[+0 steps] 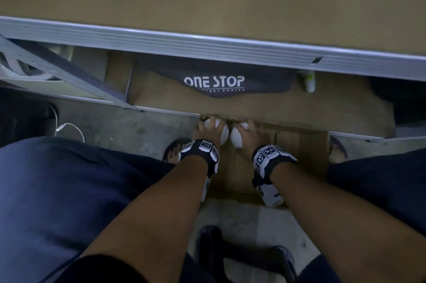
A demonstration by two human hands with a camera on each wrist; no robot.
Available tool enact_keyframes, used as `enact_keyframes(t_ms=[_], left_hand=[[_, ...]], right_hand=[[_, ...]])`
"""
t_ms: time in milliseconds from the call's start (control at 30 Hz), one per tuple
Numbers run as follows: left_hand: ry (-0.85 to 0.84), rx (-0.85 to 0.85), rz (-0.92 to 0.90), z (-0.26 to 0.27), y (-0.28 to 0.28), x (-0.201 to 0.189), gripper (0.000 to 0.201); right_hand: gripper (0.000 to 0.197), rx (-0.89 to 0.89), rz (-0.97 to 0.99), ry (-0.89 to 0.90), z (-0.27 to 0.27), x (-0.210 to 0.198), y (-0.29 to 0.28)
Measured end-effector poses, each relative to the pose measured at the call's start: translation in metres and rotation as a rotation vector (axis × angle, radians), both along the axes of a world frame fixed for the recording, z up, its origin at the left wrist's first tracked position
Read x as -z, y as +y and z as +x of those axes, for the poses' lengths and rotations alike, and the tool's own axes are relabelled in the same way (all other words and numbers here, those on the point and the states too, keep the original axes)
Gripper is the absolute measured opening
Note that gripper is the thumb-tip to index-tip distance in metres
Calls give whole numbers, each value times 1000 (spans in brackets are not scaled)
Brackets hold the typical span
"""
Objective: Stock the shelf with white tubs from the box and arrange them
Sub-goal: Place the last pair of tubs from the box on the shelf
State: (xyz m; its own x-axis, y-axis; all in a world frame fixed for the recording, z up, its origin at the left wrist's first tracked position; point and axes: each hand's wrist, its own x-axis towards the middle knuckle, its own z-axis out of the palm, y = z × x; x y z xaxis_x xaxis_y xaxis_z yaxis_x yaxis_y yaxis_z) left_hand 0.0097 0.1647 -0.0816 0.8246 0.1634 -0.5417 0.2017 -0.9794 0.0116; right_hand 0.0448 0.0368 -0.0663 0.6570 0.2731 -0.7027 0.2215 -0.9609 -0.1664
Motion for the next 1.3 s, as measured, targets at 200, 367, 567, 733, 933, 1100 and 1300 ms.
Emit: enact_keyframes(t_ms=[200,367,567,733,933,1100,1300], left_hand=[[-50,34,-29,9,1,18,71],[-93,90,34,6,-2,16,45],[-64,37,58,5,-4,9,54],[-8,-101,-56,2,-1,0,86],[44,-158,-128,-2,0,-30,90],[32,-93,-171,5,4,-74,87],[-74,9,-204,18,5,-150,90]], right_hand=[[86,-6,-14,-52,-4,14,1],[83,1,-7,-61,-2,16,1],[76,12,2,-41,-2,9,-3],[71,30,19,-35,-4,-8,-8],[69,36,24,-75,-4,-53,-13],[73,0,11,-69,-2,-113,-14],[72,-31,58,-139,-2,-190,-22]])
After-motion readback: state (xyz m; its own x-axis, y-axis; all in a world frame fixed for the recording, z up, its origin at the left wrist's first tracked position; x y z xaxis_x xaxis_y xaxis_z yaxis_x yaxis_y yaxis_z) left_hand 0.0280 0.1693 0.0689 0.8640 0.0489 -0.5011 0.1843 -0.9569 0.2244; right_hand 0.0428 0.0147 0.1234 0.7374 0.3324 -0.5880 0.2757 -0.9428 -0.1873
